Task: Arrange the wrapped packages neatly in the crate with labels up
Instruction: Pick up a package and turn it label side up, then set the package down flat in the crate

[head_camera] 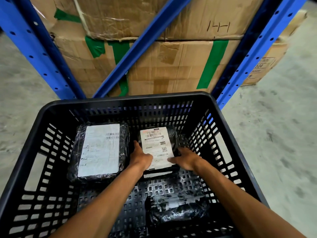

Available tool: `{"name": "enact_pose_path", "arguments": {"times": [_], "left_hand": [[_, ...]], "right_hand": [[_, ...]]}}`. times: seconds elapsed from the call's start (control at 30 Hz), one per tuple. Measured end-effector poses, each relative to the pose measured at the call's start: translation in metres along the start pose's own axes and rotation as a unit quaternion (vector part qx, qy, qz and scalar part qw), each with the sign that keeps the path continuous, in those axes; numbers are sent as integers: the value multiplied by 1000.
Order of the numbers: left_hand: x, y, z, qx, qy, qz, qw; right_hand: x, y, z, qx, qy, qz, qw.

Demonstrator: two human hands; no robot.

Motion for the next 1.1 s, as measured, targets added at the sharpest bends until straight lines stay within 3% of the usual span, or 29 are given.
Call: {"name": "enact_pose_path", "arguments": {"times": [0.23,0.33,0.4,0.47,0.53,0.6,0.7,0.77,0.83,0.97,1.1], "left_hand": [[6,-3,-12,100,-12,20,995],[-16,-9,-6,213,-88,2,973],[-39,-9,-2,273,-157,-17,949],[-57,-4,-4,282,-176,-85,939],[-71,-1,-11,256,-142,-201,935],[-77,-1,-23,293,-120,-283,905],[-73,-3,-39,330,-114,-328,878],[-65,-6,-43,351,-150,-298,875],[-56,-5,-40,313,-172,-255,899],[-45,17,-28,170,-160,-238,943],[-48,43,-8,14,-184,-176,967]], "right_hand": [[12,-4,0,-84,25,0,996],[7,-3,-8,-207,19,1,978],[-6,-1,-13,-319,17,-38,947],[-23,-2,-5,-418,5,-131,899],[-39,-11,12,-476,-19,-224,851],[-45,-23,30,-502,1,-260,825],[-37,-16,35,-441,51,-254,859],[-32,-3,29,-392,70,-212,893],[-28,6,23,-352,78,-172,917],[-26,18,15,-300,111,-137,938],[-24,35,2,-106,196,-22,975]]}}
Point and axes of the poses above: each hand's wrist, its own x-axis towards the middle knuckle, its own y-axis out of the back of the hand, z = x × y, the point moved 3 cm from there along x, towards the middle knuckle, and after that the axes turned 8 degrees about -z, right-handed, at the moved point
